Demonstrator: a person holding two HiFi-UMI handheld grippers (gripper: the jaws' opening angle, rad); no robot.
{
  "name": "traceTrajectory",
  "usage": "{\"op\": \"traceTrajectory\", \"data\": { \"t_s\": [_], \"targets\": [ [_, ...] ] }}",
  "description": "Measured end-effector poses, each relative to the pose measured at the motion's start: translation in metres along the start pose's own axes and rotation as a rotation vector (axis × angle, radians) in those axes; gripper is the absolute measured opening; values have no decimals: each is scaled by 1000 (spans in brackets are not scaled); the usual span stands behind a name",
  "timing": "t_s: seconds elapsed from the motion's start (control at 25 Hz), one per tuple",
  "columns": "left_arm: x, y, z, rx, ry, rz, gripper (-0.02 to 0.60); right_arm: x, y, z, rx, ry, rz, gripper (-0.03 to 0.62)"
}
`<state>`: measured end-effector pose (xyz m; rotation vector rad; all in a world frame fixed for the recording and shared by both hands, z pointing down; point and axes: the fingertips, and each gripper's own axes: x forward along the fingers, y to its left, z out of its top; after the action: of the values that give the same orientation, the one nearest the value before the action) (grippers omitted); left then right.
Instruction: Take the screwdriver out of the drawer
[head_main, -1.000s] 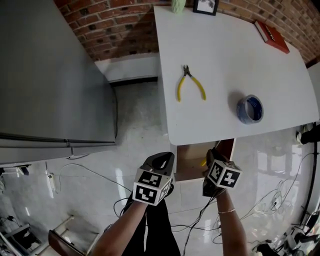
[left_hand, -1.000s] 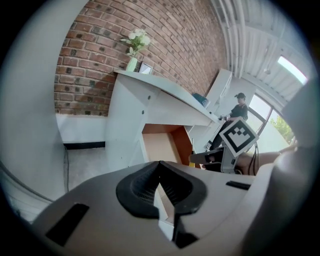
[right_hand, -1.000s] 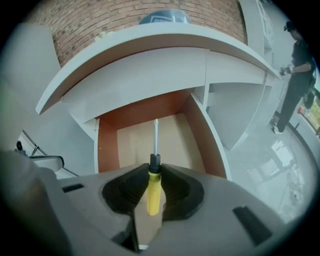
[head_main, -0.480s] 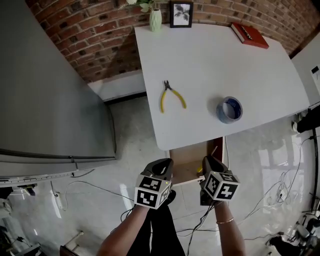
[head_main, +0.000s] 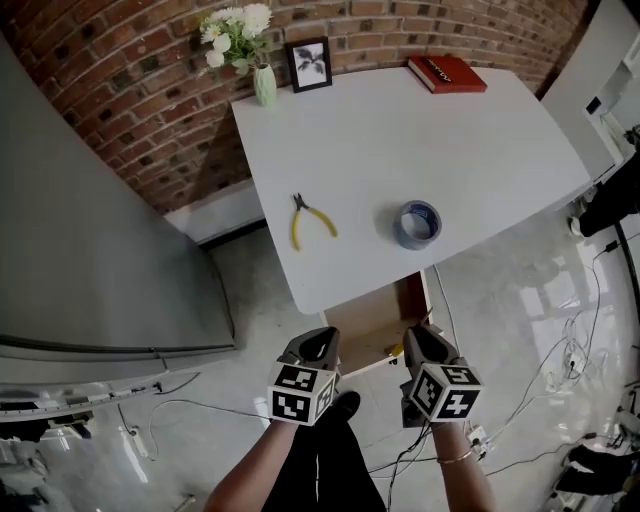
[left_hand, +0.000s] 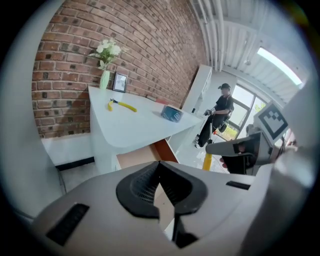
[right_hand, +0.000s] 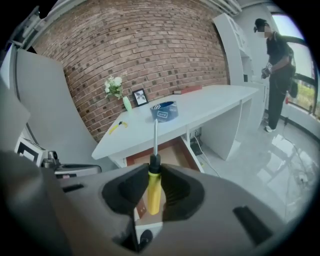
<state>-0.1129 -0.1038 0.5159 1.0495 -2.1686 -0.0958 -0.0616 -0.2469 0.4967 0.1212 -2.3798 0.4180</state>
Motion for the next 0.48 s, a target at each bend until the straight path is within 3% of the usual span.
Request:
{"op": "traceTrajectory", "data": {
  "t_s": [0.48],
  "targets": [
    [-25,-25,40,72,-26,-35,-6,-66,-2,24,97,-96,-40,79]
  ]
}}
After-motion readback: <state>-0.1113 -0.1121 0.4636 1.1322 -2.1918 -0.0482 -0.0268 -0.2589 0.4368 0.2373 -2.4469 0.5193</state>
